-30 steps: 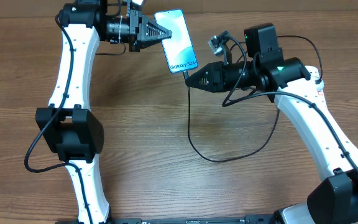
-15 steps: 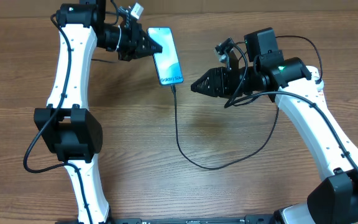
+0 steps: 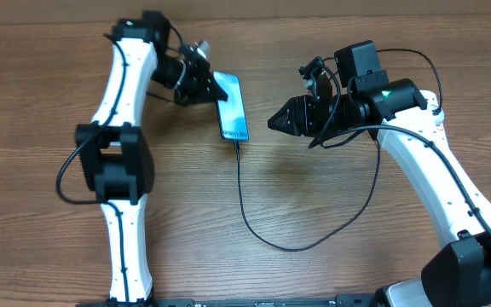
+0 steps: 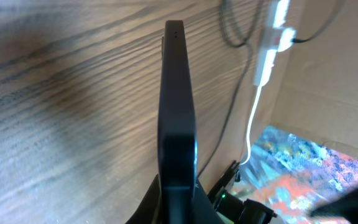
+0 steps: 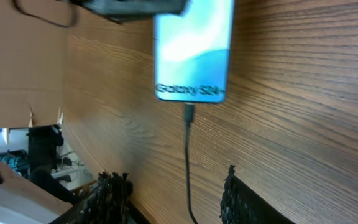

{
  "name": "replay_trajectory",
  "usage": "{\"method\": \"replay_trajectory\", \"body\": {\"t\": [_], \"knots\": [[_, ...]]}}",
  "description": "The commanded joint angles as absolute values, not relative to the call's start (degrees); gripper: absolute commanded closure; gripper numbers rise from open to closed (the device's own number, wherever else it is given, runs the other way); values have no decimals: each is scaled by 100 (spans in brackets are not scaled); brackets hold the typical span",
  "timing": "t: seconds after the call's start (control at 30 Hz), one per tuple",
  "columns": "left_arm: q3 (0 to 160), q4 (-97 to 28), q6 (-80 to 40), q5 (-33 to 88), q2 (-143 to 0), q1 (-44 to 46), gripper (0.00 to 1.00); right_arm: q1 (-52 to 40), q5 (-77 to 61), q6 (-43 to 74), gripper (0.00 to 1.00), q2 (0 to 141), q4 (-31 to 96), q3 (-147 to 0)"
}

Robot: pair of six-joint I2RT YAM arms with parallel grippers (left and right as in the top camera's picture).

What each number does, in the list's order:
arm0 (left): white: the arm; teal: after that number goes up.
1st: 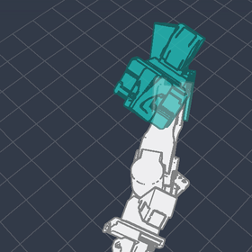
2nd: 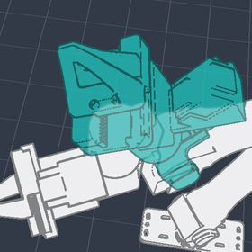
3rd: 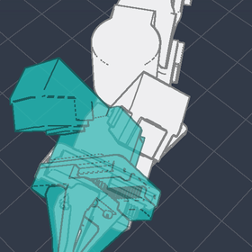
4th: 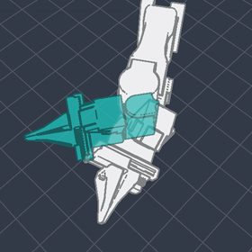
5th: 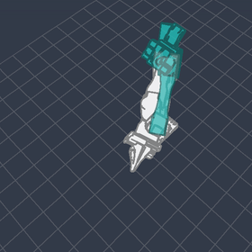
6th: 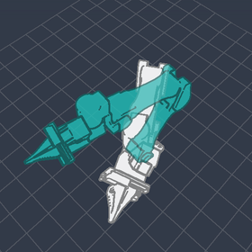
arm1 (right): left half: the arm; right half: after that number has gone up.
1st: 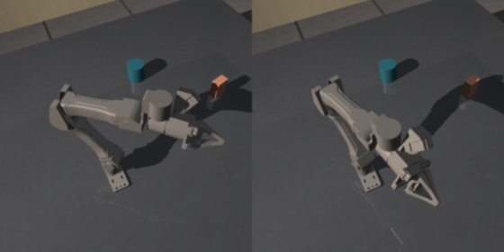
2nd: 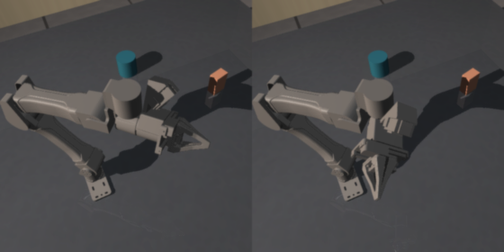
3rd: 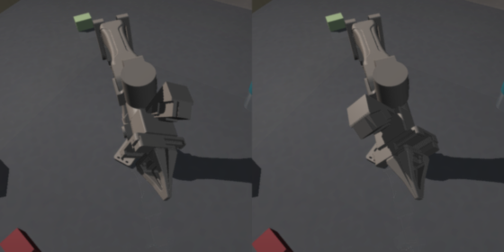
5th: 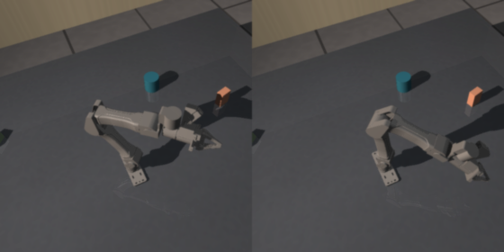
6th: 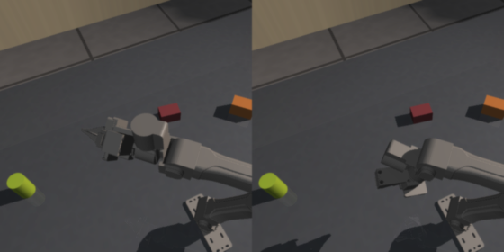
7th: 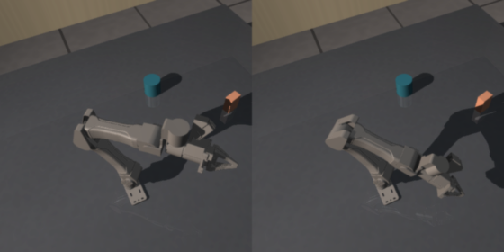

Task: Plug charger to phone and switch on socket
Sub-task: 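Lower the plugged-in phone onto the table with the left gripper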

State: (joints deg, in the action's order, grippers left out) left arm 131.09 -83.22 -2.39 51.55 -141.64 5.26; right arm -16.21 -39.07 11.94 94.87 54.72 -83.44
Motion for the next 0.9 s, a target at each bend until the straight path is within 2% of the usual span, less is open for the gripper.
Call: {"method": "replay_trajectory", "body": {"t": [0.0,0.17,0.7,0.87], "knots": [[13235,-8379,-82,5295,-14473,703,96,-1605,-3795,1153,49,9365,5461,-8394],[13238,-8353,-82,5157,-14868,821,96,-1605,-3774,1153,49,9365,5461,-8394],[13238,-7942,-539,3157,-14971,939,96,-1605,-3710,1153,49,9365,5463,-8394],[13238,-7878,-604,2700,-14971,982,88,-1605,-3710,1153,49,9365,5465,-8394]]}}
